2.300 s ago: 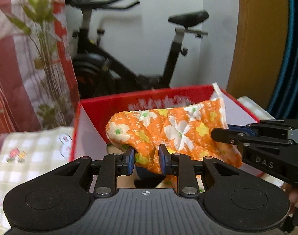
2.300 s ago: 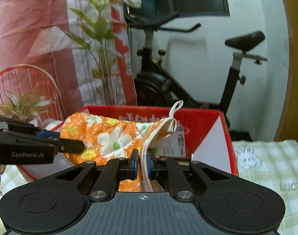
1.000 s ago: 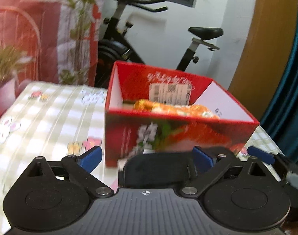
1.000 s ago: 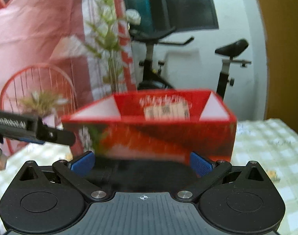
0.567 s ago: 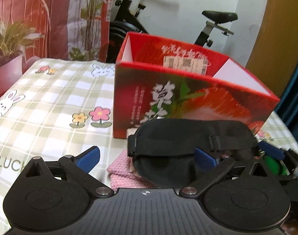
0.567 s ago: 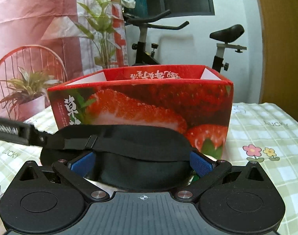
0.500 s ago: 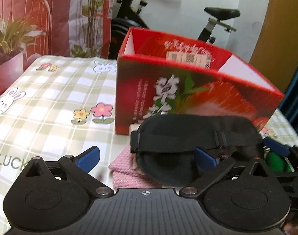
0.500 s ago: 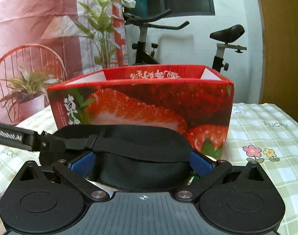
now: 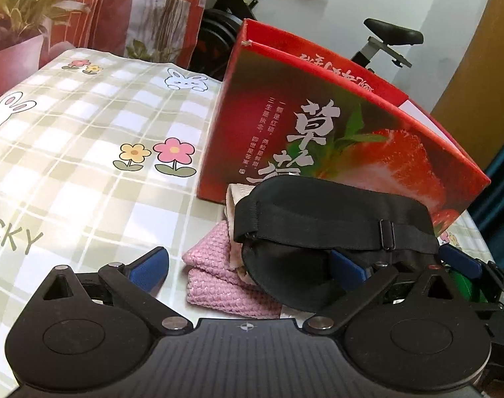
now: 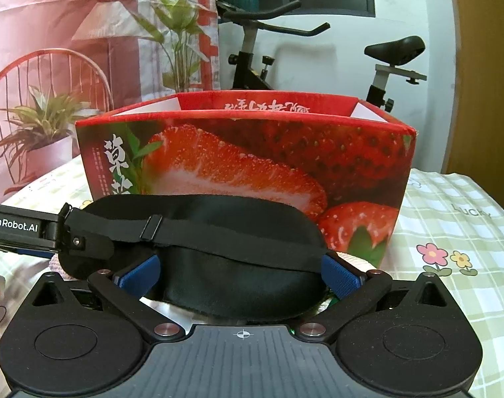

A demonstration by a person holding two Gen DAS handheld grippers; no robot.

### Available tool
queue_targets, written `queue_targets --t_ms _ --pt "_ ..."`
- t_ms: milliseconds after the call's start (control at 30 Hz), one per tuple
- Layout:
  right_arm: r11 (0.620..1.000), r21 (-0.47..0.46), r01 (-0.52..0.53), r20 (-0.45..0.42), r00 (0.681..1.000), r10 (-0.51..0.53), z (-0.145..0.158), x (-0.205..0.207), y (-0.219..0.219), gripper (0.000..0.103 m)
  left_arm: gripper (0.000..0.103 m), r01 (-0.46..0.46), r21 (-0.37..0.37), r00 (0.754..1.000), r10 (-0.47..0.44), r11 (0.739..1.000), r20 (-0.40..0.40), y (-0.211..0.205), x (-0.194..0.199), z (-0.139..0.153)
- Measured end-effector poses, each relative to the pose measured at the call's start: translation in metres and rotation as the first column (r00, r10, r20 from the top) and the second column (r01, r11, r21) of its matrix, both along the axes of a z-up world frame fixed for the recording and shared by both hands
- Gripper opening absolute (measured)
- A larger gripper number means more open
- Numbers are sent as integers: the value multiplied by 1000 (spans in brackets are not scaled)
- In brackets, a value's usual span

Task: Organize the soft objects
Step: 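Move both grippers to the black eye mask on the pink towel, then close both grippers on the edges of the black eye mask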

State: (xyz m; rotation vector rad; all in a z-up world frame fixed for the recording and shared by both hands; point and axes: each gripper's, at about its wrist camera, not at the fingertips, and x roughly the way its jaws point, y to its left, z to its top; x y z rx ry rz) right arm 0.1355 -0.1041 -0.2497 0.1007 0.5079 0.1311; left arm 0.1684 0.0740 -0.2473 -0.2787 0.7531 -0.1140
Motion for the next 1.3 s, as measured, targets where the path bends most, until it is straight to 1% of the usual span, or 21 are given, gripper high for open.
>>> queue_targets --t_ms 367,1300 --pt "1000 2 -2 -5 1000 2 -1 2 1 103 103 3 2 997 -3 1000 71 -4 -11 -6" --pt "1000 4 -3 -5 1000 3 -1 2 1 103 103 7 7 994 -7 1000 106 -1 -15 -9"
